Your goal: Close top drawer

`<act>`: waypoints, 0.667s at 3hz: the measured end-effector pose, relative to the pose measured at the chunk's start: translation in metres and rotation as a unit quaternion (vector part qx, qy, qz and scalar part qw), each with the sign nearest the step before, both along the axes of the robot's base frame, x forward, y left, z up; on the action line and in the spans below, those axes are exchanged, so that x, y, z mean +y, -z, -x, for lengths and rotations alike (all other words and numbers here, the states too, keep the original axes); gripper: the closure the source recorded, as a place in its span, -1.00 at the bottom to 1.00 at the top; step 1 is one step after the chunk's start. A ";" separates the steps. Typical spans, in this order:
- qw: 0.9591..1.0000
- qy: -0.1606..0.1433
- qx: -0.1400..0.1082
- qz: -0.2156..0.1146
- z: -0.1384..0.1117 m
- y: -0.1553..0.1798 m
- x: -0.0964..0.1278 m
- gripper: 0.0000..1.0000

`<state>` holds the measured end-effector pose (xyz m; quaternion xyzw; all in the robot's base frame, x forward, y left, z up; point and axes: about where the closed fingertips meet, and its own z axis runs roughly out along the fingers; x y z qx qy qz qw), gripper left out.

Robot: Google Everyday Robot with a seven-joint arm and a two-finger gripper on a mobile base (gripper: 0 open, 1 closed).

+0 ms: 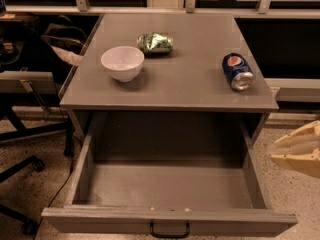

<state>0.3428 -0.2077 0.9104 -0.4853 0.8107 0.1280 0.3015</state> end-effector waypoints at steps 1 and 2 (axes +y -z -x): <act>1.000 -0.011 -0.005 0.000 0.009 0.002 0.006 1.00; 1.000 -0.001 0.007 -0.011 0.024 0.018 0.003 1.00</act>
Offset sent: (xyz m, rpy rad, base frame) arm -0.0473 -0.0049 -0.0489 0.0629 0.0652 -0.0373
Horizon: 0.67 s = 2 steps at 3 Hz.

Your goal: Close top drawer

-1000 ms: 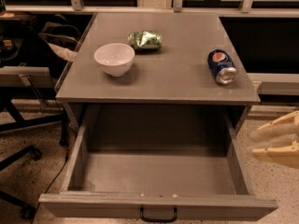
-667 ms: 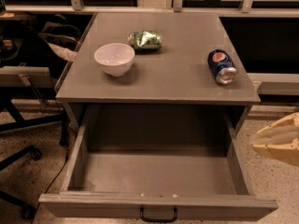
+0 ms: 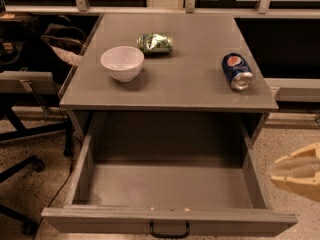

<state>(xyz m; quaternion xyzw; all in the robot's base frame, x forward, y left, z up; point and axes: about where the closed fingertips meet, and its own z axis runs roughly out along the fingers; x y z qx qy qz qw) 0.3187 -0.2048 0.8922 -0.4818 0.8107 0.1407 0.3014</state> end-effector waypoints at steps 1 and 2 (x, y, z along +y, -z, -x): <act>1.000 0.027 0.004 -0.013 0.013 0.023 -0.007 1.00; 0.998 0.065 -0.003 -0.016 0.020 0.048 -0.010 1.00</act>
Offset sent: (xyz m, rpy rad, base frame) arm -0.0270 -0.0204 -0.0803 0.0319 -0.0360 -0.2469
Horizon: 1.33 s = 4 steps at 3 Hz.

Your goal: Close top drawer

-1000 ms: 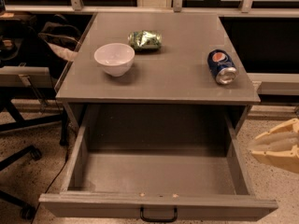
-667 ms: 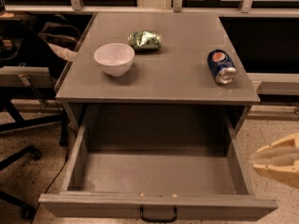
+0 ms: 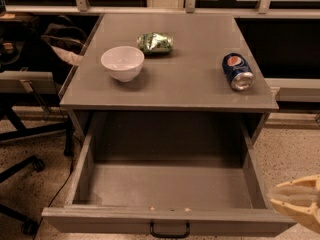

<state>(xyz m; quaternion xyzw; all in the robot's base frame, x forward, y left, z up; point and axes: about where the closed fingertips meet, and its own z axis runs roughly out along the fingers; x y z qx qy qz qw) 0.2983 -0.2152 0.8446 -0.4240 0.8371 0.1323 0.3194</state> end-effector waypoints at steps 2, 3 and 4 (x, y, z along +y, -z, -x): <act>0.999 0.032 0.015 0.008 0.002 0.054 -0.003 1.00; 0.999 0.040 0.018 0.010 0.004 0.064 0.000 1.00; 0.998 0.058 0.032 0.006 0.006 0.086 0.001 1.00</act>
Offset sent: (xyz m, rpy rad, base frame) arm -0.0047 -0.0030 -0.0834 -0.0258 0.0710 -0.0672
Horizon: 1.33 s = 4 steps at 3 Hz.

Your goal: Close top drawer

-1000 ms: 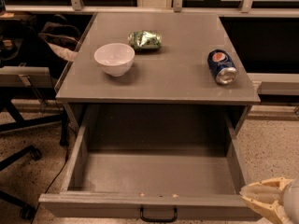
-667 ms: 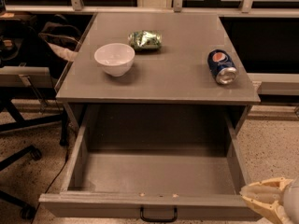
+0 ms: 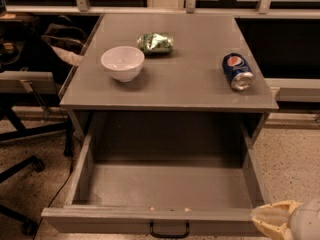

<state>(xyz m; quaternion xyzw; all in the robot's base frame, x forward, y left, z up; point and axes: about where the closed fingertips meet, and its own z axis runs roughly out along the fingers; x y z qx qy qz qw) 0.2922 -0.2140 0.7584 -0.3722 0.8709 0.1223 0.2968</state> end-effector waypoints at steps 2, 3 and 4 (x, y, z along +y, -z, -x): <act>0.999 0.026 0.032 -0.003 0.004 0.039 -0.004 1.00; 0.998 0.042 0.052 -0.005 0.011 0.054 -0.011 1.00; 0.996 0.058 0.070 -0.009 0.020 0.068 -0.016 1.00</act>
Offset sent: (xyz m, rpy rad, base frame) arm -0.0090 -0.0111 -0.0646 0.0086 0.1169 -0.0939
